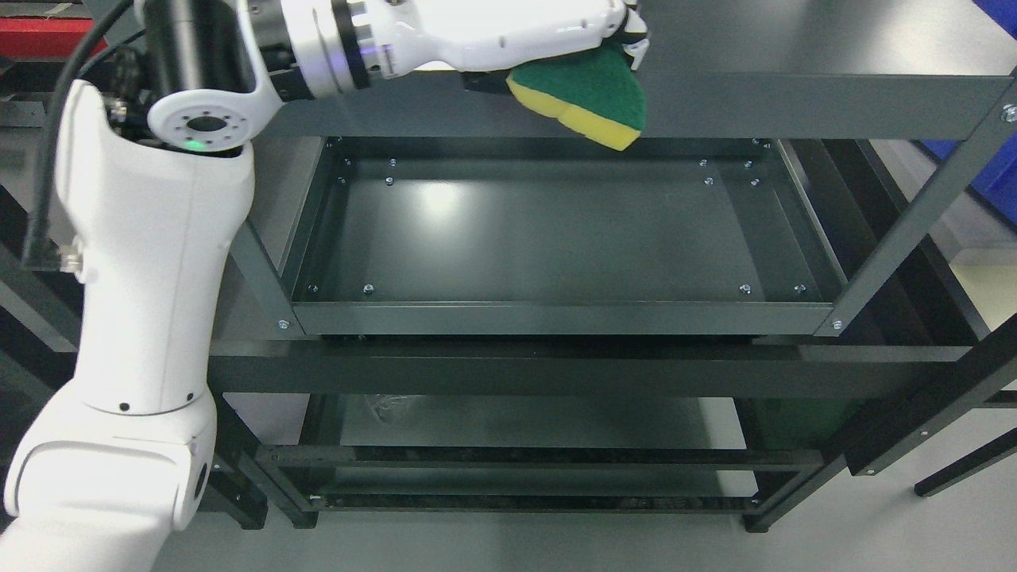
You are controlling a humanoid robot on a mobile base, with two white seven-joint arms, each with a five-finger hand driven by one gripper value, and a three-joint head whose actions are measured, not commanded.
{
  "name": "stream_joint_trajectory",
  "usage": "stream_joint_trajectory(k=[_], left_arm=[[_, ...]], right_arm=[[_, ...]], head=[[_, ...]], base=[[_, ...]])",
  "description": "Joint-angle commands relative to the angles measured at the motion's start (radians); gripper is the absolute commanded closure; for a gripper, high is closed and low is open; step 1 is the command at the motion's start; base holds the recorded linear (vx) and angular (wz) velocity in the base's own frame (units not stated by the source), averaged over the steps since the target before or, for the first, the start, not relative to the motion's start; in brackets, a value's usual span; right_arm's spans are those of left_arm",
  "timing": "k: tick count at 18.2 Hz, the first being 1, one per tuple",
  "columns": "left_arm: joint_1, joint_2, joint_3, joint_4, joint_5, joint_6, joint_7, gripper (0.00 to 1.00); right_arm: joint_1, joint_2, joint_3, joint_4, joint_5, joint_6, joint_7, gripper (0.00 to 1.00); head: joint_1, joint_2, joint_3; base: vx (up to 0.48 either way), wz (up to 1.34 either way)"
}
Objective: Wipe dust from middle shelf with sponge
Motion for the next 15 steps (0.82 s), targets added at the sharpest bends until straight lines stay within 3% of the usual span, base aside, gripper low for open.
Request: stream_joint_trajectory(k=[1,7,9,12,15], left_arm=[[0.117,0.299,0.136,-0.102,0.201,0.0,-0.001,0.99],[0.158,0.577,0.165,-0.108,0.382,0.0,0.001,0.99],[0.192,0.629,0.165,-0.108,0.417,0.0,0.001,0.99],[0.192,0.597,0.142,-0.11,0.413,0.0,0.001,0.99],[0.106,0.343,0.052,-0.101,0.275,0.0,-0.001,0.99]], right_arm=[[0.0,-0.017,0.0,-0.017,0.0,0.001,0.0,0.0],[0.0,-0.017,0.0,-0.017,0.0,0.001,0.0,0.0],[0.0,-0.017,0.0,-0.017,0.0,0.001,0.0,0.0],[0.0,-0.017,0.0,-0.017,0.0,0.001,0.0,0.0],[0.0,-0.017,0.001,-0.017,0.0,0.001,0.0,0.0]], head=[[0.0,0.0,0.0],[0.0,0.0,0.0],[0.0,0.0,0.0],[0.0,0.0,0.0],[0.0,0.0,0.0]], base=[[0.0,0.0],[0.0,0.0],[0.0,0.0],[0.0,0.0],[0.0,0.0]])
